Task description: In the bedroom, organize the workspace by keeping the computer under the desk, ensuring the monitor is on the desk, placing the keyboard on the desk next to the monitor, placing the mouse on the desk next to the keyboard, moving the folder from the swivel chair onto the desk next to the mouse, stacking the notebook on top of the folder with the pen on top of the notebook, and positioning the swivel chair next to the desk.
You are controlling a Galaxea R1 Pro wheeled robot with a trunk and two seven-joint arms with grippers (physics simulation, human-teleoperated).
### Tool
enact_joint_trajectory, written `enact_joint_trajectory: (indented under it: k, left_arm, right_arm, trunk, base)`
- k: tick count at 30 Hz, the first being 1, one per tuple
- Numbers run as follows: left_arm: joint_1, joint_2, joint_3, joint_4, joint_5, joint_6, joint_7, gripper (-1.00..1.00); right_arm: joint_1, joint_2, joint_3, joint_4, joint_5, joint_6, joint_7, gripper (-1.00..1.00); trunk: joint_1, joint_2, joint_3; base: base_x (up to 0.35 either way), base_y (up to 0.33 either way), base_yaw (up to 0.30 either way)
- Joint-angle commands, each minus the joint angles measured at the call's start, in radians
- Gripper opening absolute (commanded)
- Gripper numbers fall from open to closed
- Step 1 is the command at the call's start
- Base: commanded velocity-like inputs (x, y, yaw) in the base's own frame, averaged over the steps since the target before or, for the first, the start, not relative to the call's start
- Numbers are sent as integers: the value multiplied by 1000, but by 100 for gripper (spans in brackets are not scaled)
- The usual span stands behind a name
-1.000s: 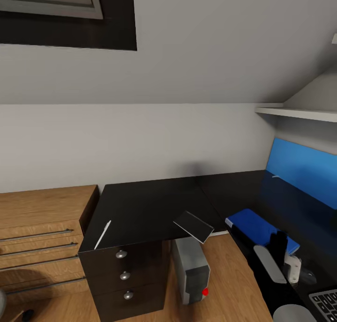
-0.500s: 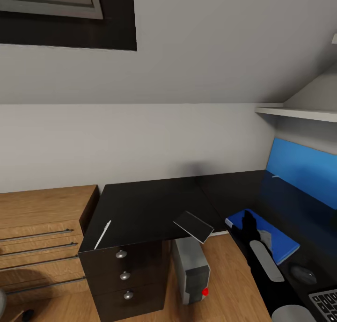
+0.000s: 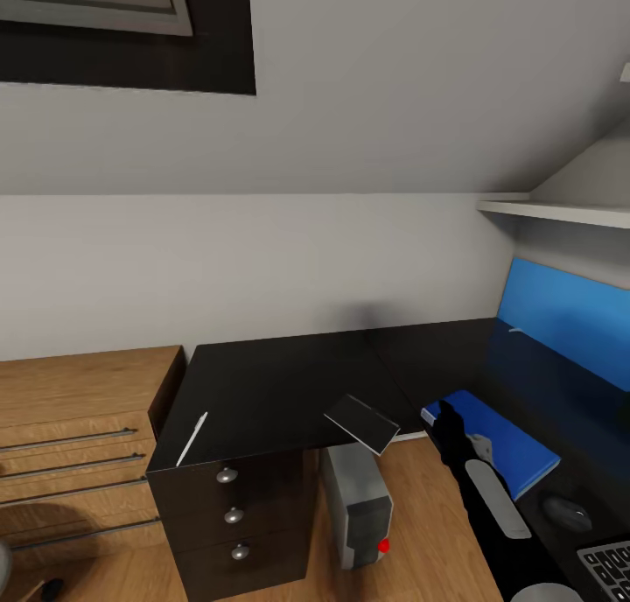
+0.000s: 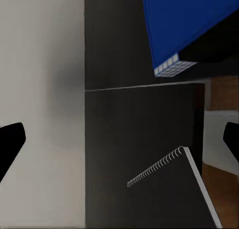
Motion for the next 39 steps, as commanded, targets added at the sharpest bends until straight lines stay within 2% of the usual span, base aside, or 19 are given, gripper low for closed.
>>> enact_joint_trajectory:
  k: [1,5,10,13,15,19,24,26,27,31,37,39]
  left_arm:
    - [0,0,-3,-21,9,-3,7,100]
    - [0,-1,1,-80,11,-3,9,100]
    - [0,-2,0,-93,12,-2,10,100]
    - [0,-6,0,-95,26,-1,11,100]
    - [0,-8,0,-96,54,-1,11,100]
    - [0,-8,-1,-96,81,0,10,100]
    - [0,-8,-1,-97,91,0,10,100]
    - [0,-8,1,-98,94,0,10,100]
    - [0,-8,1,-98,94,0,10,100]
    - [0,-8,1,-98,95,0,10,100]
    - [0,-8,1,-98,95,0,10,100]
    - [0,-8,1,-98,95,0,10,100]
  right_arm:
    - [6,5,2,-1,-11,2,8,100]
    - [18,16,3,-1,-11,17,39,100]
    - [25,18,2,-1,-11,19,49,100]
    - [30,19,3,0,-11,18,51,100]
    - [32,21,4,0,-9,16,52,100]
    - [33,22,5,0,-4,15,60,100]
    - [34,22,19,1,27,13,110,100]
    - [34,22,32,3,87,14,161,100]
    - [34,22,34,3,93,15,165,100]
    - [34,22,55,5,114,18,182,100]
    - [34,22,96,7,119,18,189,100]
    - [34,22,98,8,120,19,189,100]
  trunk:
    - [0,-1,-1]
    - [0,-1,-1]
    - [8,-15,-7]
    - [19,-36,-17]
    - [27,-50,-23]
    - [42,-78,-35]
    - [61,-113,-51]
    - [69,-127,-57]
    - [73,-134,-60]
    - [88,-162,-73]
    - [111,-204,-92]
    - [119,-218,-98]
  base:
    - [0,0,0]
    - [0,0,0]
    - [0,0,0]
    - [0,0,0]
    - [0,0,0]
    - [0,0,0]
    - [0,0,0]
    - [0,0,0]
    - [0,0,0]
    - [0,0,0]
    - [0,0,0]
    - [0,0,0]
